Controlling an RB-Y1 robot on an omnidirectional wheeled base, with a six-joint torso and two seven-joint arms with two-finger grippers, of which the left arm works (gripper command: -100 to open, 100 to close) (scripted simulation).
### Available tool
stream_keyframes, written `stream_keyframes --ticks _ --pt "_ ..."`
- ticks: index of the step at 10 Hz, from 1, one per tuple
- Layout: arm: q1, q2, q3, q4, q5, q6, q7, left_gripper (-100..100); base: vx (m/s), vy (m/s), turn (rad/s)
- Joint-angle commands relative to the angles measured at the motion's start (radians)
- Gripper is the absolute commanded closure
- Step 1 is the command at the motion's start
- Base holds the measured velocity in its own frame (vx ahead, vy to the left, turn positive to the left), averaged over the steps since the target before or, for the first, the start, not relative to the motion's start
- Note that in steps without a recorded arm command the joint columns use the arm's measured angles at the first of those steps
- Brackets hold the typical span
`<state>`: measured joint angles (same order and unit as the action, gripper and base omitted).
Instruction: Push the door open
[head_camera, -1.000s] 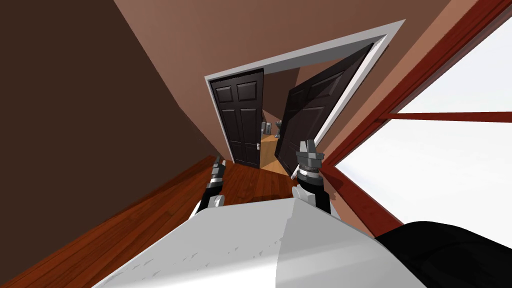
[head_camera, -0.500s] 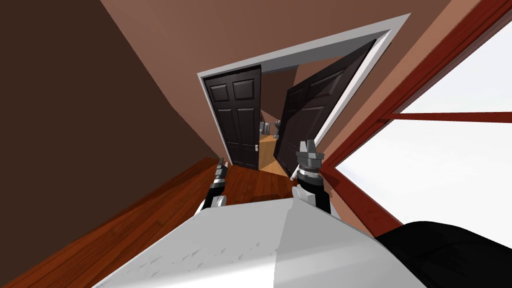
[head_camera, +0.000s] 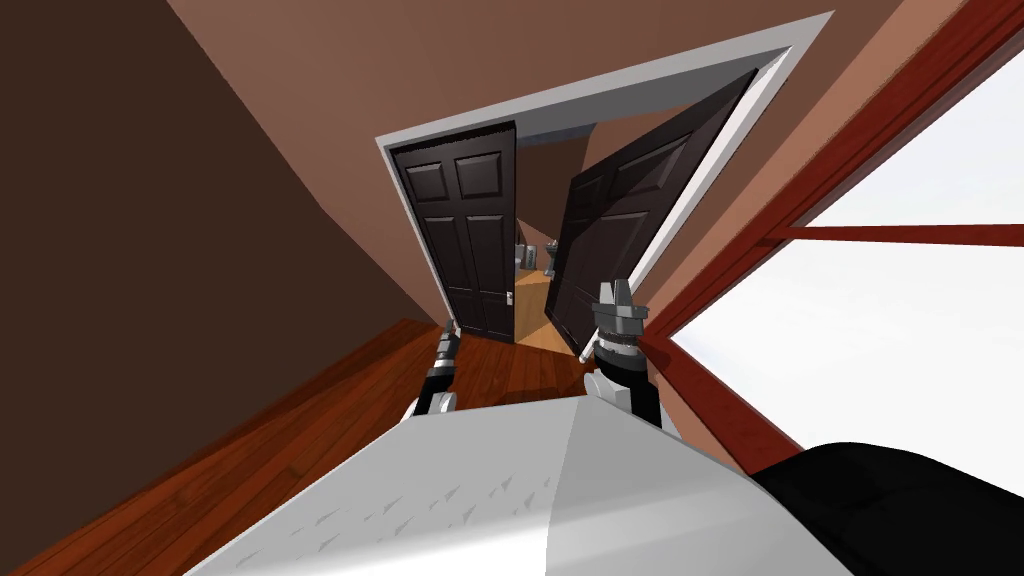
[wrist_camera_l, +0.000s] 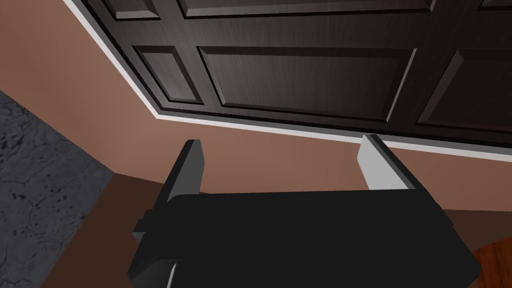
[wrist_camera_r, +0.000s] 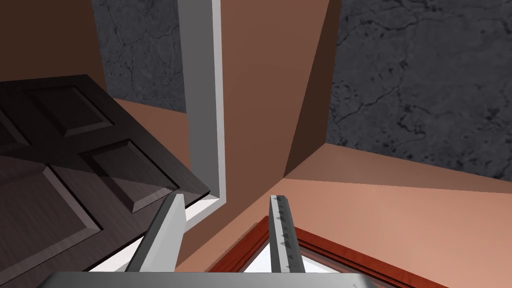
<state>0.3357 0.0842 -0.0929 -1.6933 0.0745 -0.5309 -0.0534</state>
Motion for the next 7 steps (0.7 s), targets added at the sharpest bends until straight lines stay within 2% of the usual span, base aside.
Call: stream_keyframes --ticks 1,7 --pt "-0.011 0.0 -0.008 0.047 -0.002 -0.018 0.001 -100 0.097 -0.035 -0.055" --pt "-0.051 0.003 -0.033 0.191 -0.008 -0.058 0.011 -100 0.105 -0.032 -0.06"
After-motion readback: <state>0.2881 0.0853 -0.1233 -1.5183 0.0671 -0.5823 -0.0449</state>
